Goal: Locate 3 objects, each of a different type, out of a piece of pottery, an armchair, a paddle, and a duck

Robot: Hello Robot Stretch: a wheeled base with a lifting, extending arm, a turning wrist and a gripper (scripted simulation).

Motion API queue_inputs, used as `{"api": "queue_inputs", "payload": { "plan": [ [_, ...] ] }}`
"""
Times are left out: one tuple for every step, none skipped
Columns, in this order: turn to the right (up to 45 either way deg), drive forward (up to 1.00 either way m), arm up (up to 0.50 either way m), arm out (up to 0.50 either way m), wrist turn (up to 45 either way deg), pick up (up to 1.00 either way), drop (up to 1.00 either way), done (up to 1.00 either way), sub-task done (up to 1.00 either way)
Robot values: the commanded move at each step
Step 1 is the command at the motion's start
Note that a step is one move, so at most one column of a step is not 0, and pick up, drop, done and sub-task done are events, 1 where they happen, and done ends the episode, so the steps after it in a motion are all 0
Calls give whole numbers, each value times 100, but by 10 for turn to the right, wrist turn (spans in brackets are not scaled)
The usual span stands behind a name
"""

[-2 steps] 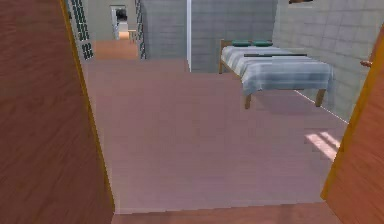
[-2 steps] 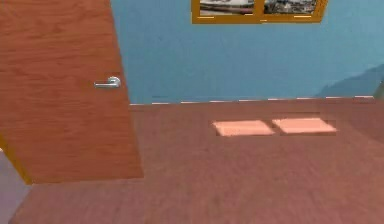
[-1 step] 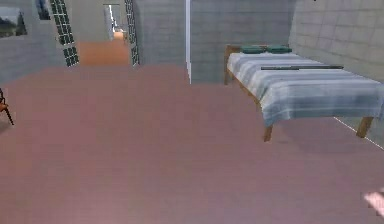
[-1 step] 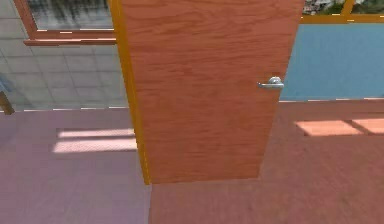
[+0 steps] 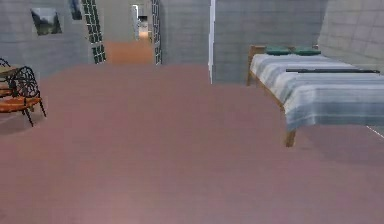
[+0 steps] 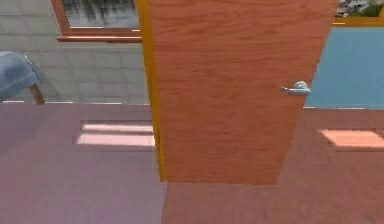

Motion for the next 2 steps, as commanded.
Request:
{"api": "queue_inputs", "payload": {
  "plan": [
    [0, 50, 0, 0, 0, 0, 0, 0, 0],
    [-390, 0, 0, 0, 0, 0, 0, 0, 0]
  ]
}}
